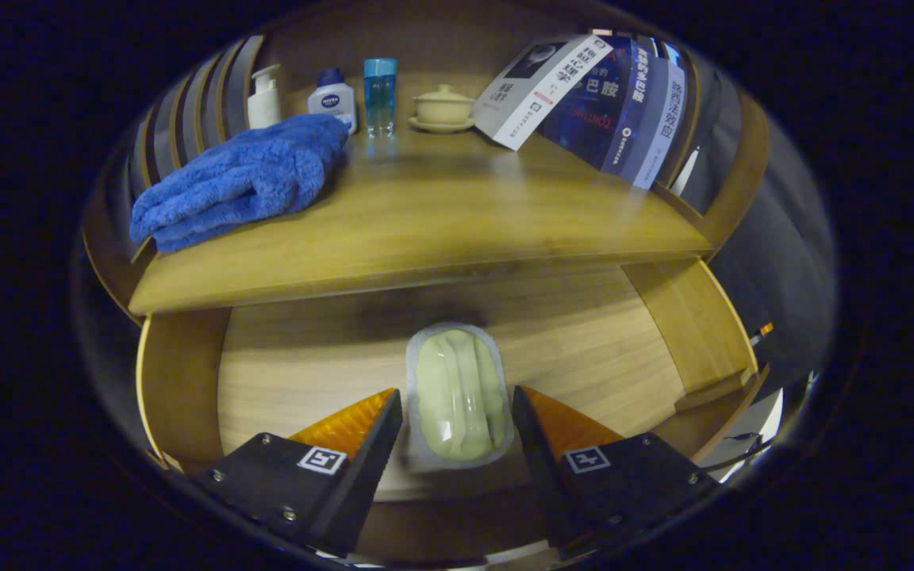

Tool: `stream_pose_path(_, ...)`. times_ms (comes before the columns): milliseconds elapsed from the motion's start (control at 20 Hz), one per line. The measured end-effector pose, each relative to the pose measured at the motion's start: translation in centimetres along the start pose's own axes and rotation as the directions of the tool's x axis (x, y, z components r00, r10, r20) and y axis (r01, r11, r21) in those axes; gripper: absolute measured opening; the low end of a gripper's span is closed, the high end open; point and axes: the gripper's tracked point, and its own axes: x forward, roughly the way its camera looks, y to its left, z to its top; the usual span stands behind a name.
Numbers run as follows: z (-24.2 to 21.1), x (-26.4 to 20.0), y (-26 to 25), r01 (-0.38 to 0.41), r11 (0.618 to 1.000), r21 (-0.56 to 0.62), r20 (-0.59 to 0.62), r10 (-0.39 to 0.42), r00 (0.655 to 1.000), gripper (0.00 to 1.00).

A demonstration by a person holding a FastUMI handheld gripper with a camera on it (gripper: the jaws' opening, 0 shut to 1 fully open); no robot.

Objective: Pull open the drawer, take out the items inside it, and place them on the countertop above the cabinet.

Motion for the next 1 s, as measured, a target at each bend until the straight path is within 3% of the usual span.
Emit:
stream_pose_path(200,-0.7,1.4,-0.1,-0.017,1.000,-0.014,-0.022,0.017,1.000,0.66)
stream_pose_path(500,-0.3,1.1,-0.2,-0.018,0.999,0.034,-0.005,0.018,1.000,0.62)
stream_pose_path(600,-0.5,1.3,-0.2,-0.005,1.000,0.024,-0.013,0.006,1.000,0.50)
stream_pose_path(650,-0.1,1.3,-0.3,-0.002,1.000,0.021,0.007,0.002,1.000,0.50)
stream_pose_path(700,0.2,0.9,-0.7,0.015,1.000,0.012,0.019,-0.015,1.000,0.41)
stream_pose_path(800,0.0,0.9,-0.5,-0.031,0.999,0.006,0.013,0.031,0.999,0.10)
stream_pose_path(1000,0.2,1.4,-1.0,-0.089,0.994,0.061,0.041,0.087,0.995,0.11)
